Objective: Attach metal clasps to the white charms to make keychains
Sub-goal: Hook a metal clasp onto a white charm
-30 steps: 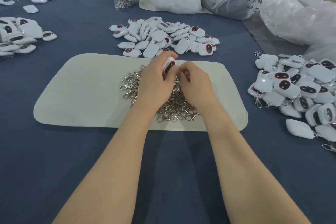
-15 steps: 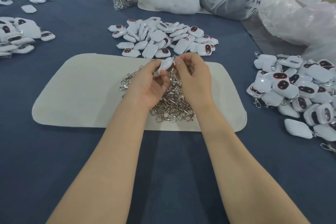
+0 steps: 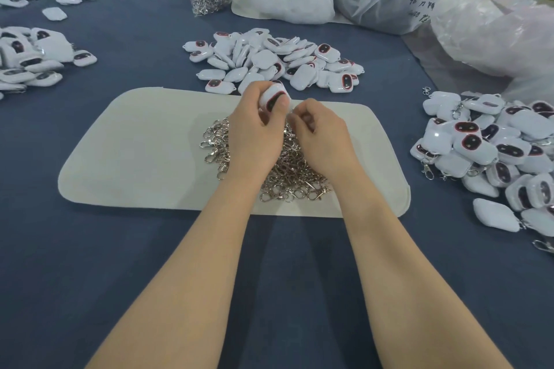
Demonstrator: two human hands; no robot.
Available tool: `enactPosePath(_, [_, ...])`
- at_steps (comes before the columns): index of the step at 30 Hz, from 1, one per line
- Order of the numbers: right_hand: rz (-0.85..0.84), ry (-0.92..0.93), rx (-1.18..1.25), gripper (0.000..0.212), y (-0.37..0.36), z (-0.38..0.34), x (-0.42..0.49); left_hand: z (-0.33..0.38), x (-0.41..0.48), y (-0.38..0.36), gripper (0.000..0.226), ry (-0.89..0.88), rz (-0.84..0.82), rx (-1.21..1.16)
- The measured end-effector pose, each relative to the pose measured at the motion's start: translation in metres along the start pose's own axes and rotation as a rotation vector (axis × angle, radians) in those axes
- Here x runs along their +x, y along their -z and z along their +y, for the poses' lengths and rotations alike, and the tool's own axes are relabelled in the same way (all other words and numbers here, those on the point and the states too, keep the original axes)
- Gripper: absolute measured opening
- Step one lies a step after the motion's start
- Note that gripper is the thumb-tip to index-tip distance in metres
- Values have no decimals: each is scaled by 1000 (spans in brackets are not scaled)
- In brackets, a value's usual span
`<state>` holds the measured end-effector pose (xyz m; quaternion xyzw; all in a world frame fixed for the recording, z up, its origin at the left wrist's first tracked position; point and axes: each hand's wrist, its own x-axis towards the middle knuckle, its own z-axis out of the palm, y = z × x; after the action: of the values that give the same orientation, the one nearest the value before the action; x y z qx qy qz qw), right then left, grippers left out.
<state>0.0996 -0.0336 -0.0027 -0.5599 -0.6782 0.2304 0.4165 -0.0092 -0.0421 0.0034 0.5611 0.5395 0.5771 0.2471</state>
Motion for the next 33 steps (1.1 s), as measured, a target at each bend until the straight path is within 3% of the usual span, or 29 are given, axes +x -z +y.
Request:
enactPosePath(5, [-3, -91, 136, 12, -2, 1, -1, -2, 1, -2, 6, -7, -12, -21])
enactPosePath(7, [21, -82, 209, 15, -5, -3, -2, -3, 5, -2, 2, 173, 44, -214])
enactPosePath(11, [71, -19, 231, 15, -8, -8, -4, -7, 12, 2, 16, 566, 69, -593])
enactPosePath(17, [154, 16, 226, 8, -9, -8, -3, -4, 13, 4, 12, 776, -25, -924])
enactPosePath(22, [186, 34, 236, 10, -10, -11, -5, -2, 14, 7, 12, 798, -66, -940])
enactPosePath(33, [238, 15, 269, 9, -8, -14, -5, -1, 11, 4, 8, 637, -80, -648])
